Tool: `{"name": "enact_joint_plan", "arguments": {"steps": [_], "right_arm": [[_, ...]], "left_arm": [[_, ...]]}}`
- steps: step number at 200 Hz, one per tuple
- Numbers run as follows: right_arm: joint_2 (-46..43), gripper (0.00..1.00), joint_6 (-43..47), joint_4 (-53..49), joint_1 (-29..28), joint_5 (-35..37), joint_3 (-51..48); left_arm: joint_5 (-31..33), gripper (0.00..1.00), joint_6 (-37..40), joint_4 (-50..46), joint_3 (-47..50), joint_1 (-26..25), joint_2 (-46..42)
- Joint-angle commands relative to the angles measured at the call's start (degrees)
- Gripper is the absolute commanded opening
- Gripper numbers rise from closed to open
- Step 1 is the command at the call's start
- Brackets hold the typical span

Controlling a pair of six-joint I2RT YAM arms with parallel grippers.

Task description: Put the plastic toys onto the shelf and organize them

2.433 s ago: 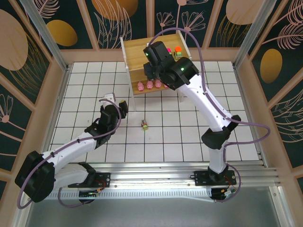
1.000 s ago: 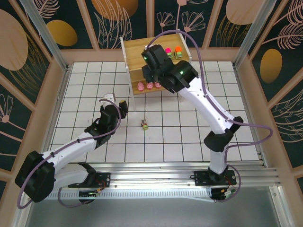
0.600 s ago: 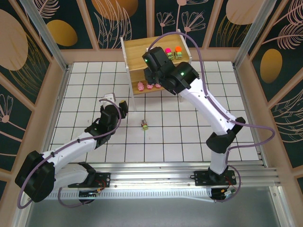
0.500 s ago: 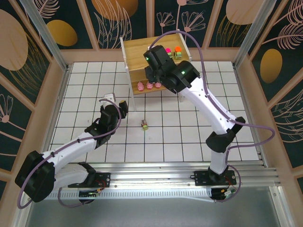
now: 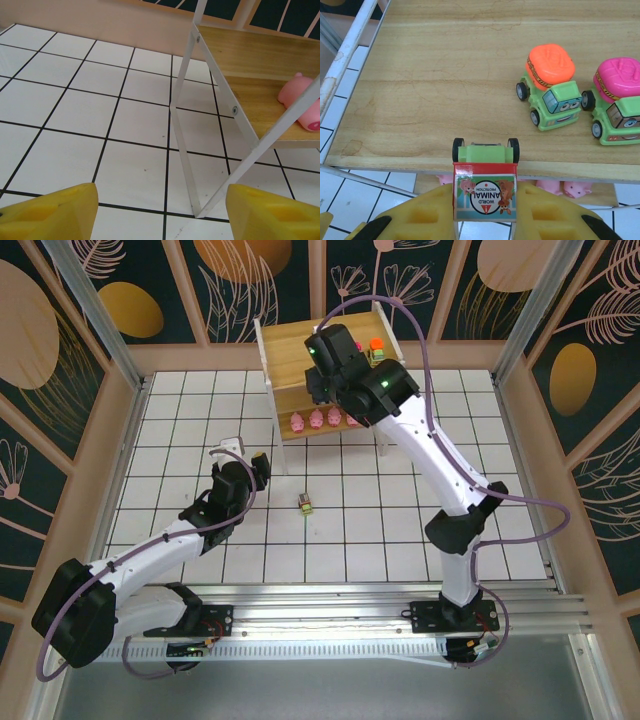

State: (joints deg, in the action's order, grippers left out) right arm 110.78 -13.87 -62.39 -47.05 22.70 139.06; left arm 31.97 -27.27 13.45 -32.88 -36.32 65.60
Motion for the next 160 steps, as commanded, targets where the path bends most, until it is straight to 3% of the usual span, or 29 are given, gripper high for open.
{"name": "enact_joint_plan", "arguments": {"steps": [1,77,160], "right_arm": [[-3.64,0.15,-0.59,-1.09,-1.48,0.99,-1.73],[-7.03,0.15,-1.52,-0.20,-3.35,3.19,-8.28],[0.13,0.15,0.07,-1.78,-0.27,0.49,2.15]], "left_arm": [[0.47,0.68,0.46,0.43,-0.09,0.32,-0.30],[0.23,0.68,0.28,0.60,-0.30,0.36,0.40],[0.49,0.68,0.37,0.43,-0.22,0.33,-0.28]]}}
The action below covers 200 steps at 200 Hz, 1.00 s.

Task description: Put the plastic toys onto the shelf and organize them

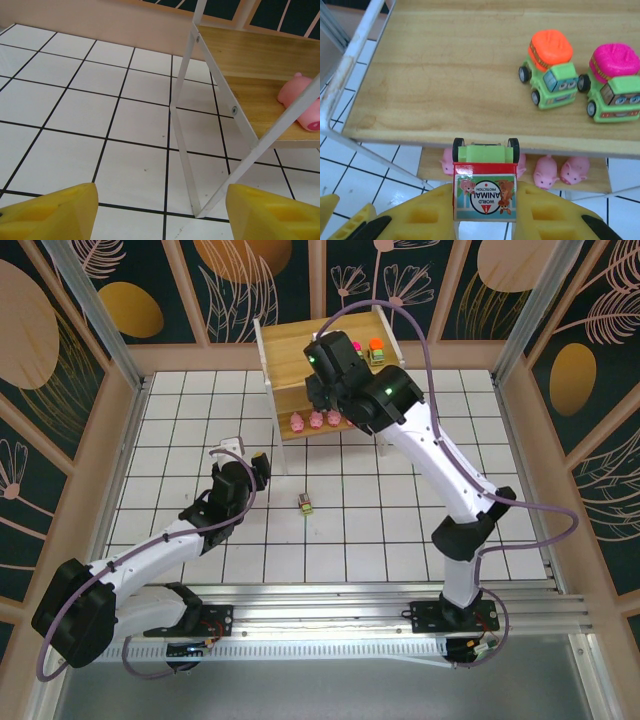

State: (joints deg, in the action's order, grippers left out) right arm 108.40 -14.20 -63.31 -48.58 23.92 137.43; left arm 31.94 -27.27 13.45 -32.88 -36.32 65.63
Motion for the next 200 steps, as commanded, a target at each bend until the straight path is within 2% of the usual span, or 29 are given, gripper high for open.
{"name": "enact_joint_plan", "arguments": {"steps": [1,59,99,136,200], "right_arm": [[2.60,0.15,0.44,-0.85,1.28,-0.77,3.85],[1.03,0.14,-0.08,-1.19,0.73,-0.31,3.58],[-3.33,0.15,-1.36,-0.48,-1.47,1.14,-3.91],[-5.07,0.15,-1.58,1.22,-1.20,1.59,-8.17],[-1.05,0.15,-0.09,1.71,1.43,-0.75,-2.93]], "left_arm": [[0.50,0.69,0.37,0.43,-0.19,0.35,-0.31],[0.79,0.69,0.55,0.35,-0.33,0.36,-0.42],[0.66,0.69,0.48,0.39,-0.34,0.33,0.01],[0.49,0.69,0.37,0.40,-0.46,0.30,0.56],[0.73,0.69,0.46,0.35,-0.34,0.32,0.20]]}}
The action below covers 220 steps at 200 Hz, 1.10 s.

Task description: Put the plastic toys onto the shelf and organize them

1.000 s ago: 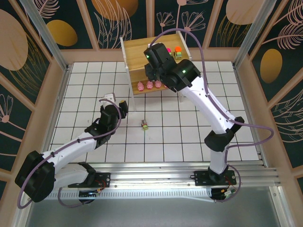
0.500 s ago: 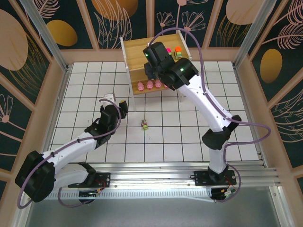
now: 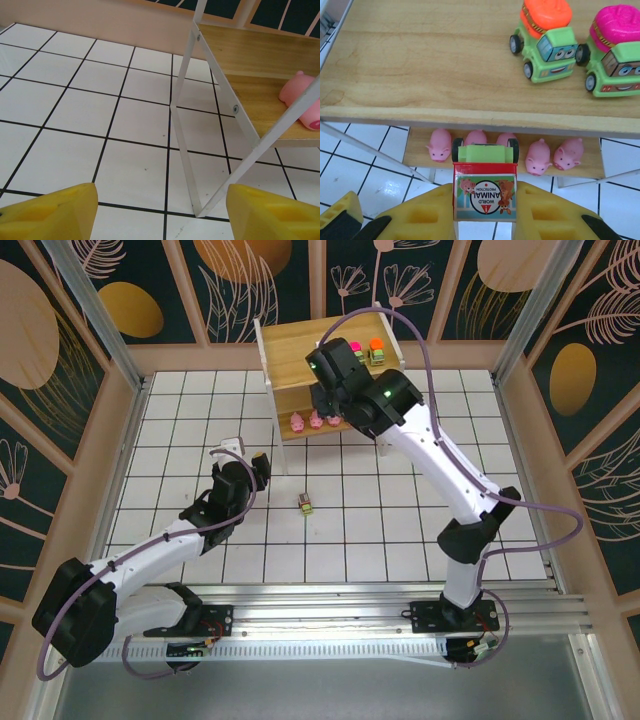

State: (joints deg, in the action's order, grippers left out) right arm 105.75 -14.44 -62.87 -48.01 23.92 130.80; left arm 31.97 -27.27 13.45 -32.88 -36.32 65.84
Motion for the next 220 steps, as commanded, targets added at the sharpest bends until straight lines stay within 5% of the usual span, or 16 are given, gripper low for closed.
{"name": "enact_joint_plan", "arguments": {"steps": [1,220], "right_arm": [[1.62,0.15,0.22,1.22,0.93,-0.82,3.86],[9.67,0.18,2.99,4.13,4.17,-2.07,13.48]], "left_arm": [[0.72,0.68,0.46,0.35,-0.34,0.30,-0.01],[0.73,0.69,0.55,0.17,-0.54,0.37,-0.39]]}}
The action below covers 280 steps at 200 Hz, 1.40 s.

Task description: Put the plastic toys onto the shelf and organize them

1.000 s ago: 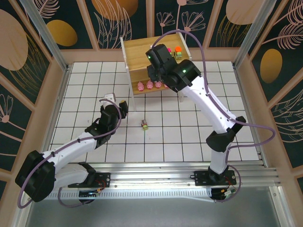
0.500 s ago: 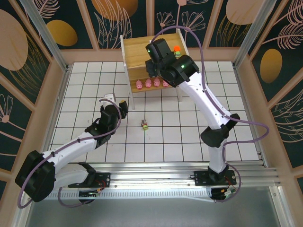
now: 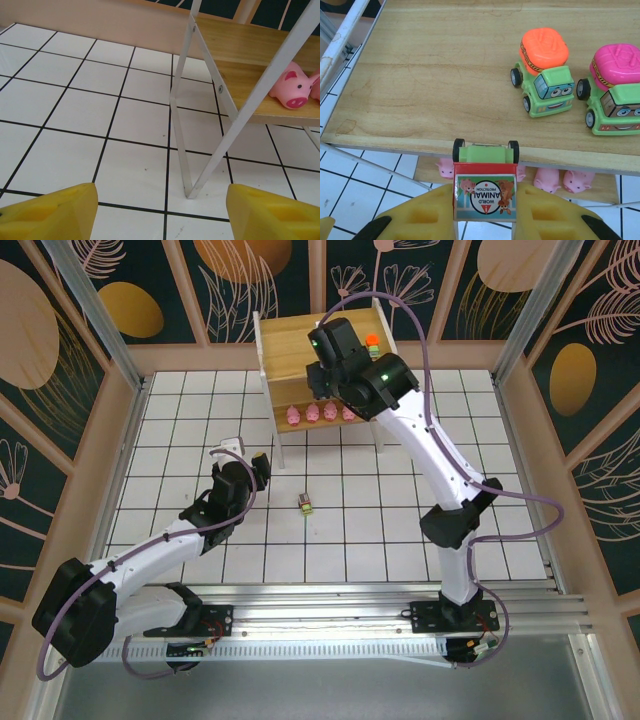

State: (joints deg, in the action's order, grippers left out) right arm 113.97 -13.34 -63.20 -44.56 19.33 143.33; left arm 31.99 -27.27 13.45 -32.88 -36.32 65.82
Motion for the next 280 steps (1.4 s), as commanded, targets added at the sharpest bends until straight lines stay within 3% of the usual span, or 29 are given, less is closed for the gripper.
{"name": "enact_joint_plan", "arguments": {"steps": [1,98,220,244,280], "right_arm": [[1.44,0.18,1.91,4.52,0.71,2.58,0.89],[0.90,0.24,3.79,8.60,0.26,4.40,-1.03],[-1.77,0.21,3.73,8.51,-1.46,3.52,-0.82],[-6.72,0.20,2.62,6.66,-3.30,3.14,-7.27],[-17.02,0.19,-0.79,6.50,-5.19,0.29,-27.46]], "left_arm": [[0.71,0.69,0.55,0.17,-0.53,0.32,-0.35],[0.62,0.69,0.46,0.25,-0.68,0.36,-0.08],[-0.37,0.69,0.50,0.86,-0.43,0.33,-0.21],[-0.96,0.70,0.64,0.97,-0.33,0.35,-0.10],[-1.72,0.70,0.28,0.95,-0.35,0.35,0.51]]}}
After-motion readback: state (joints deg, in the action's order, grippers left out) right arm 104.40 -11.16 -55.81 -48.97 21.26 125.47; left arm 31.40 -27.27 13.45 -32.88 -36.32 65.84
